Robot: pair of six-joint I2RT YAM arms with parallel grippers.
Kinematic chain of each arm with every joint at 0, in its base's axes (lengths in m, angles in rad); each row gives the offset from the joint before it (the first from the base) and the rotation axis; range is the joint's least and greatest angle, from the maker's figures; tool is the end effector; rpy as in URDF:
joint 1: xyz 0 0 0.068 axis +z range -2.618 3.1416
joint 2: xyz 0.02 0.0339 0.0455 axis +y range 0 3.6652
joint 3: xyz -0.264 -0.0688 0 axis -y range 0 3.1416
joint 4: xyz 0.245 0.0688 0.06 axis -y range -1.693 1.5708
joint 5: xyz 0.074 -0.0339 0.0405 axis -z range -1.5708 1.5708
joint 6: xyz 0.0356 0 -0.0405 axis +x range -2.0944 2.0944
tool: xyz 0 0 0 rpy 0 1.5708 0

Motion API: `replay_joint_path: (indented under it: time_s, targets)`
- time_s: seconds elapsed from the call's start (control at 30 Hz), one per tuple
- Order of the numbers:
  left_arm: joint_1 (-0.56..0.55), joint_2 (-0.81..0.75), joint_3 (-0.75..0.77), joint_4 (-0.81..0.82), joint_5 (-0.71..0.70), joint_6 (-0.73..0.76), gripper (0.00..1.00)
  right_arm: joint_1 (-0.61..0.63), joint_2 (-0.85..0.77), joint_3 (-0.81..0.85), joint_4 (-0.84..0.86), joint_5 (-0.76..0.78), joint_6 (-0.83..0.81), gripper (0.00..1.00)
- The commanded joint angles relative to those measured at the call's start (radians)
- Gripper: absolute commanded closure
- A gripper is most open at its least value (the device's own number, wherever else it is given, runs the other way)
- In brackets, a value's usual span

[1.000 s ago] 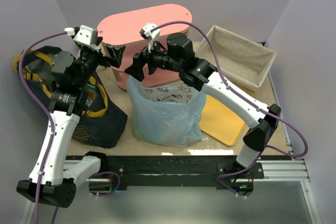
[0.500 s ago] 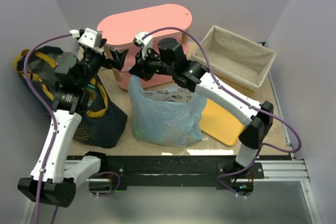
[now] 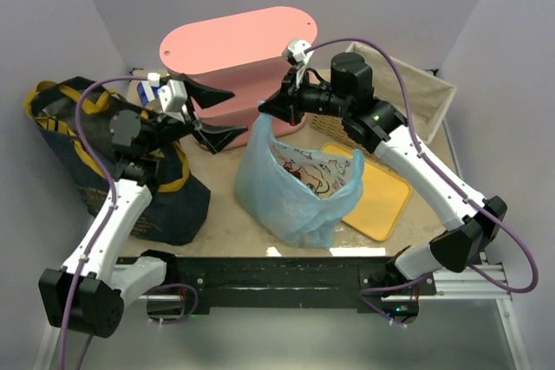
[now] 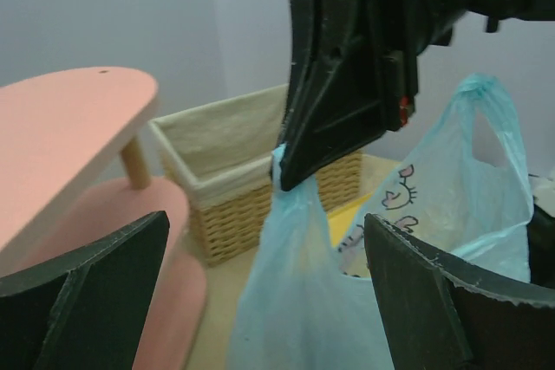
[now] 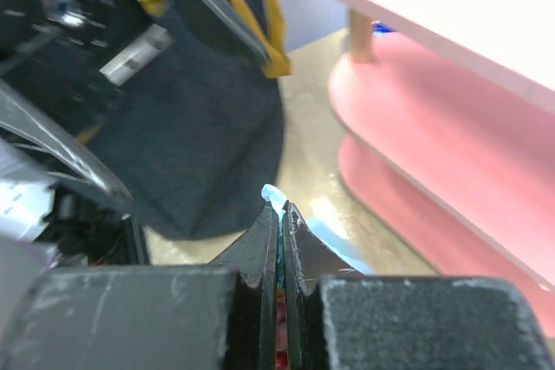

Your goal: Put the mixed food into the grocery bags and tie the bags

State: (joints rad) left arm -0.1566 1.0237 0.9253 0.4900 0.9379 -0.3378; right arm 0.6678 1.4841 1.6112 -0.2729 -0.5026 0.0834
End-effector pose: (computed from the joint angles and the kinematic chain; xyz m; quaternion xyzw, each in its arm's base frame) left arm 0.2131 -0.0627 0.4109 0.3292 0.5280 -0.4251 0.6574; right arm 0.2537 0.2219 0.4518 -0.3668 0.6551 0.4073 0.5200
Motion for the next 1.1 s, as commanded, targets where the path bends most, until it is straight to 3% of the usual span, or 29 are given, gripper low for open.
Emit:
replay_joint_path:
  time_s: [0.0, 0.1, 0.37, 0.57, 0.67, 0.9, 1.0, 1.07]
  targets:
    - [-0.093, 0.052, -0.028, 0.253, 0.116, -0.129, 0.00, -0.031, -0.027, -0.019, 0.063, -0.224, -0.005, 1.00]
    - [-0.156, 0.093, -0.019, 0.231, 0.088, -0.093, 0.00, -0.050, -0.031, -0.031, 0.089, -0.286, 0.013, 1.00]
    - [-0.184, 0.196, -0.054, 0.358, 0.088, -0.133, 0.00, -0.076, -0.041, -0.037, 0.152, -0.411, 0.068, 1.00]
    - [-0.228, 0.257, -0.057, 0.403, 0.105, -0.150, 0.09, -0.091, -0.041, -0.034, 0.211, -0.455, 0.119, 1.00]
    - [-0.241, 0.277, -0.071, 0.420, 0.113, -0.165, 0.21, -0.093, -0.035, -0.025, 0.213, -0.456, 0.124, 1.00]
    - [-0.262, 0.282, -0.137, 0.446, 0.105, -0.185, 0.35, -0.099, -0.019, -0.005, 0.228, -0.455, 0.139, 1.00]
    - [-0.264, 0.277, -0.163, 0.463, 0.090, -0.207, 0.48, -0.100, -0.013, 0.001, 0.235, -0.455, 0.148, 1.00]
    - [-0.265, 0.273, -0.183, 0.492, 0.058, -0.233, 0.68, -0.102, -0.010, -0.002, 0.239, -0.453, 0.150, 1.00]
